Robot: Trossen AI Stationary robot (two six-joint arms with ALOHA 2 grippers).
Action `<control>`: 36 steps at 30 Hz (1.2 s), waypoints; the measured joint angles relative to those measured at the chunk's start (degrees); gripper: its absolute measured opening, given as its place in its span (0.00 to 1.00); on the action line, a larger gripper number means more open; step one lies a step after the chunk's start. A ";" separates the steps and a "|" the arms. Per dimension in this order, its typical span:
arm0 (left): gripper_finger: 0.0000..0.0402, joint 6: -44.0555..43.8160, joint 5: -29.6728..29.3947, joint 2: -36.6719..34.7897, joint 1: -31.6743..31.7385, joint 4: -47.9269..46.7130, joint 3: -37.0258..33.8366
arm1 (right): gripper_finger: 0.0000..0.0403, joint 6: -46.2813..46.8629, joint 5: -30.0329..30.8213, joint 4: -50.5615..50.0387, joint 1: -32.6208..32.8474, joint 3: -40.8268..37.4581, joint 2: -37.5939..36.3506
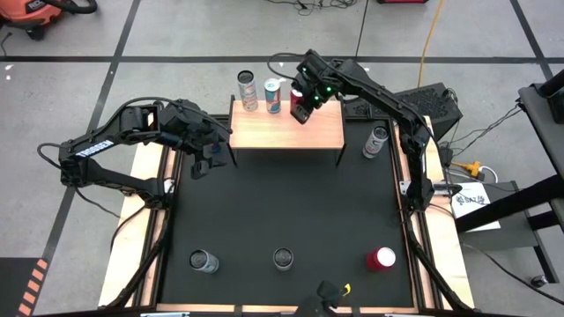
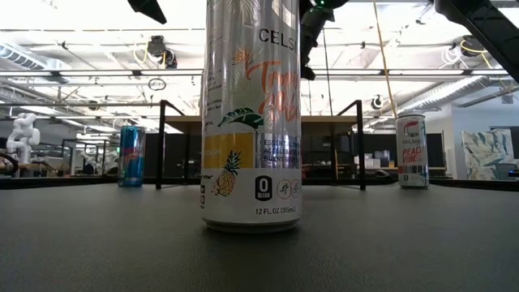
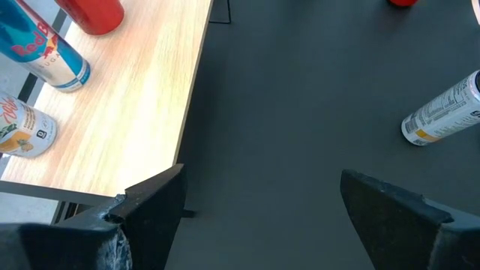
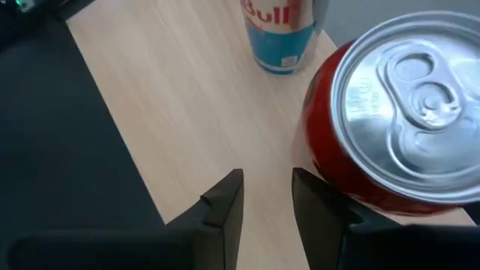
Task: Place canned beverage on shelf
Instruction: Put the top white-pink soda can on the shelf
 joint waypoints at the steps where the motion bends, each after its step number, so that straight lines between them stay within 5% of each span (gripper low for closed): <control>1: 0.87 0.00 0.00 -0.01 0.00 -0.01 0.00 | 0.24 0.04 -0.09 0.29 -0.04 0.02 0.10; 12: 0.87 0.00 0.00 0.00 -0.01 -0.09 0.00 | 0.24 0.02 -0.04 -0.25 -0.42 0.02 0.67; 19: 0.87 0.00 0.00 0.00 0.00 -1.19 0.00 | 0.24 0.04 0.20 -9.51 -0.06 0.02 -0.76; 36: 0.87 -0.60 0.81 0.11 -0.02 -1.35 0.00 | 0.24 8.30 7.29 -22.56 1.55 0.02 -13.45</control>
